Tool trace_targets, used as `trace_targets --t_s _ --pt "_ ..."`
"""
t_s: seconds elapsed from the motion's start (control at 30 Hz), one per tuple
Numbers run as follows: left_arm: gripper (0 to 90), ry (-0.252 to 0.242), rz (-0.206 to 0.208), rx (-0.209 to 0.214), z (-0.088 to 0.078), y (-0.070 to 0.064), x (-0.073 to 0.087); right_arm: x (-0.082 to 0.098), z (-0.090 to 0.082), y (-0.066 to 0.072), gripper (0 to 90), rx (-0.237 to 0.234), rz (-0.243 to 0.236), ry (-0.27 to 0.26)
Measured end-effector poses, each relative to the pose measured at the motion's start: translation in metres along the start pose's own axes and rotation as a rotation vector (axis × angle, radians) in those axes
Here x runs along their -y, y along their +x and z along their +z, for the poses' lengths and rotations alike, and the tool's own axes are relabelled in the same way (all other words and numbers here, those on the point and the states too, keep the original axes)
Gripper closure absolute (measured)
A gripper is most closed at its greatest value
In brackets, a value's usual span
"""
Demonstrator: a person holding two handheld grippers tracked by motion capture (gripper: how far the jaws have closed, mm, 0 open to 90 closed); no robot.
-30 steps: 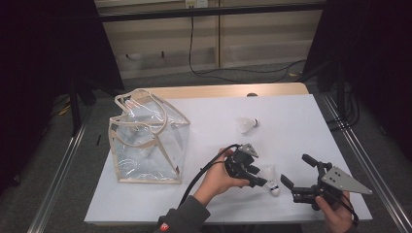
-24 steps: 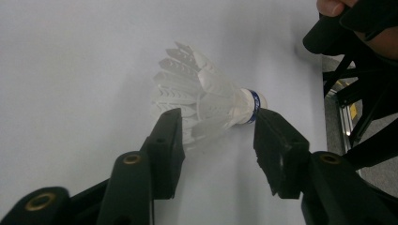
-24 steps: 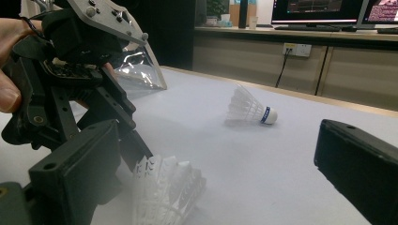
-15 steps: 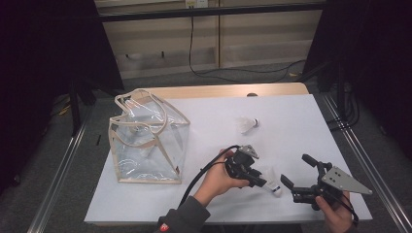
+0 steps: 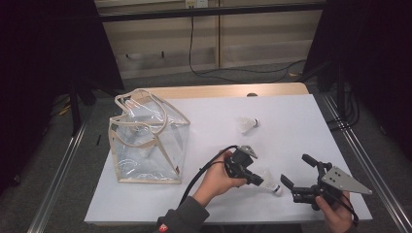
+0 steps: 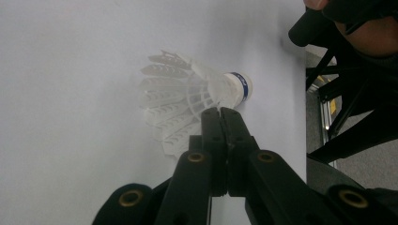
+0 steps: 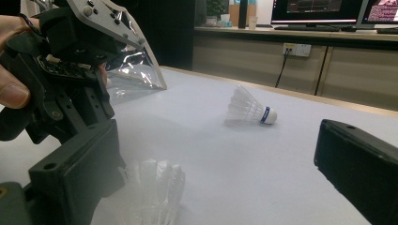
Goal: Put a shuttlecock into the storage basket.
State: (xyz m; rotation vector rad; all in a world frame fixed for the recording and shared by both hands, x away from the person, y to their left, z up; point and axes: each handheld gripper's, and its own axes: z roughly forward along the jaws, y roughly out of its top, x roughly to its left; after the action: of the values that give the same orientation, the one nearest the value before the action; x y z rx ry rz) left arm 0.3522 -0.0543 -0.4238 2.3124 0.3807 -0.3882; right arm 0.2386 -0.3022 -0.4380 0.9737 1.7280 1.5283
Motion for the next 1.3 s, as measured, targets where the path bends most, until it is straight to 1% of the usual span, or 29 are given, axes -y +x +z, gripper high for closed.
trace_targets --t_s 0.03,0.2,0.3,0.4,0.47,0.5,0.53,0.87,1.0,1.1,1.17,1.3 --pt "90.0 0.005 0.001 0.004 0.0 0.0 0.0 0.0 0.0 0.0 0.4 -0.001 0.0 0.0" --pt "90.0 0.003 0.003 -0.01 -0.004 0.001 0.003 0.0 0.0 0.0 0.4 0.001 0.001 0.0" --pt "84.5 0.001 0.01 -0.008 -0.003 0.001 0.004 0.0 0.0 0.0 0.4 0.001 0.001 0.001" --pt "80.3 0.002 0.009 -0.004 0.0 0.001 0.003 0.0 0.0 0.0 0.4 0.0 0.0 0.001" --pt "79.0 -0.004 0.007 -0.006 0.003 0.0 0.003 0.0 0.0 0.0 0.4 0.001 0.0 0.0" --pt "77.4 -0.004 0.013 -0.008 0.005 0.001 0.003 0.0 0.0 0.0 0.4 0.003 0.003 0.001" --pt "76.6 -0.003 0.014 -0.002 0.006 0.001 0.003 0.0 0.0 0.0 0.4 0.002 0.005 0.003" --pt "77.7 -0.005 0.021 0.025 0.02 -0.001 0.0 0.0 0.0 0.0 0.4 0.002 0.004 0.002" --pt "81.1 -0.007 0.013 0.038 0.023 -0.002 0.0 0.0 0.0 0.0 0.4 0.003 0.006 0.002" --pt "86.2 -0.012 0.006 0.059 0.023 -0.003 -0.001 0.0 0.0 0.0 0.4 0.003 0.006 0.002" --pt "88.0 -0.009 0.013 0.058 0.022 -0.004 -0.001 0.0 0.0 0.0 0.4 0.003 0.006 0.002" --pt "89.3 -0.006 0.005 0.063 0.019 -0.005 -0.001 0.0 0.0 0.0 0.4 0.002 0.003 0.001"
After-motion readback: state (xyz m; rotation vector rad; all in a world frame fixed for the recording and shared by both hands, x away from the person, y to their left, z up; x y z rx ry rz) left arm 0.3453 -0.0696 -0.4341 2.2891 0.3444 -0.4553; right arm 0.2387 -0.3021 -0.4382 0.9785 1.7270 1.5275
